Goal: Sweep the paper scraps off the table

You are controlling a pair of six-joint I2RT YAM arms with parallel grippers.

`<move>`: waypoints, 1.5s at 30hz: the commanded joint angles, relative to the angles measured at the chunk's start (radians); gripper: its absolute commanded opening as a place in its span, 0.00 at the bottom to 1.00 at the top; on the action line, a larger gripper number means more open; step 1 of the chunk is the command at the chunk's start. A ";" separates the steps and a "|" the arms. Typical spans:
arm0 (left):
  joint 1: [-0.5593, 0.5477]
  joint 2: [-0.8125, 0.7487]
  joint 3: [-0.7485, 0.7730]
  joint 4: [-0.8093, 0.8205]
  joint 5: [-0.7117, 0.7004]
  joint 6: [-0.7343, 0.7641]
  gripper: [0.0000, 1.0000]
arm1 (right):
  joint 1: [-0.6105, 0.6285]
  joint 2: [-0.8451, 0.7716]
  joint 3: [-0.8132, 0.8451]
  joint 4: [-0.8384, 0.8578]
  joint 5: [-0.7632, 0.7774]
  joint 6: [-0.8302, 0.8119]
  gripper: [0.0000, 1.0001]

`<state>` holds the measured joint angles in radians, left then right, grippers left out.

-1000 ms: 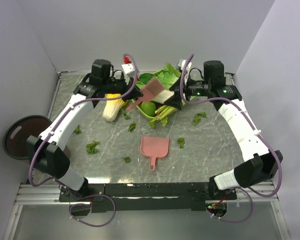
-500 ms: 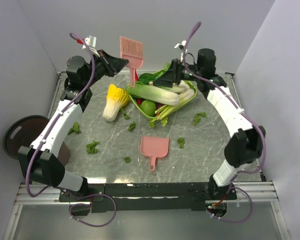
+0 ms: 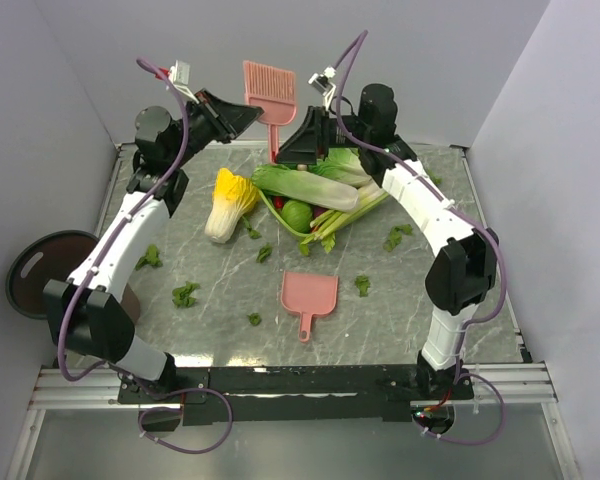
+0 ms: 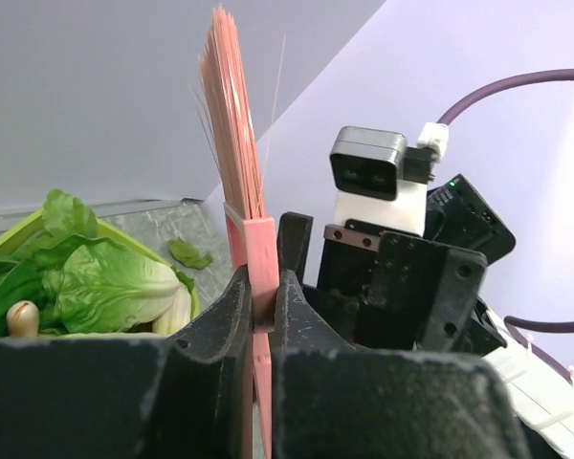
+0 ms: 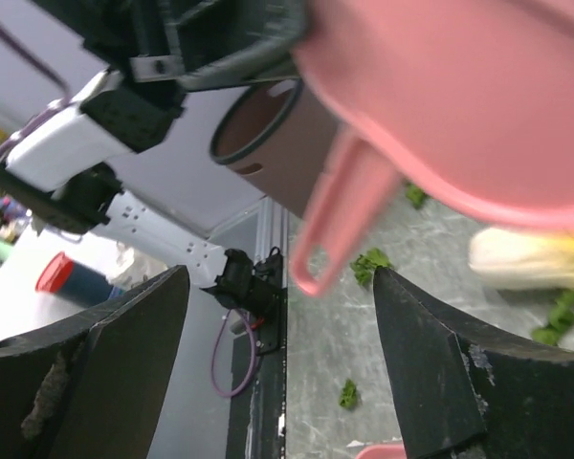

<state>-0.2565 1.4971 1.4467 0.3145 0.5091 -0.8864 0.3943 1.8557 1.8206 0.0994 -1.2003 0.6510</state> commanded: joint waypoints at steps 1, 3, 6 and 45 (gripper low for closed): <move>-0.003 0.012 0.052 0.110 0.042 -0.048 0.01 | 0.015 0.036 0.063 0.102 -0.041 0.035 0.83; -0.004 0.020 0.057 0.123 0.043 -0.057 0.01 | 0.018 0.042 0.066 0.108 -0.042 0.038 0.81; -0.006 0.035 0.067 0.129 0.043 -0.091 0.01 | 0.017 0.053 0.065 0.115 -0.041 0.038 0.78; -0.092 0.058 0.366 -0.884 0.508 1.365 0.98 | -0.034 -0.121 0.132 -1.257 0.268 -1.471 0.00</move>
<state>-0.2878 1.5131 1.7794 -0.5076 1.0000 0.3782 0.3412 1.8080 1.8931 -1.0977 -0.9569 -0.7132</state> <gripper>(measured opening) 0.984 0.137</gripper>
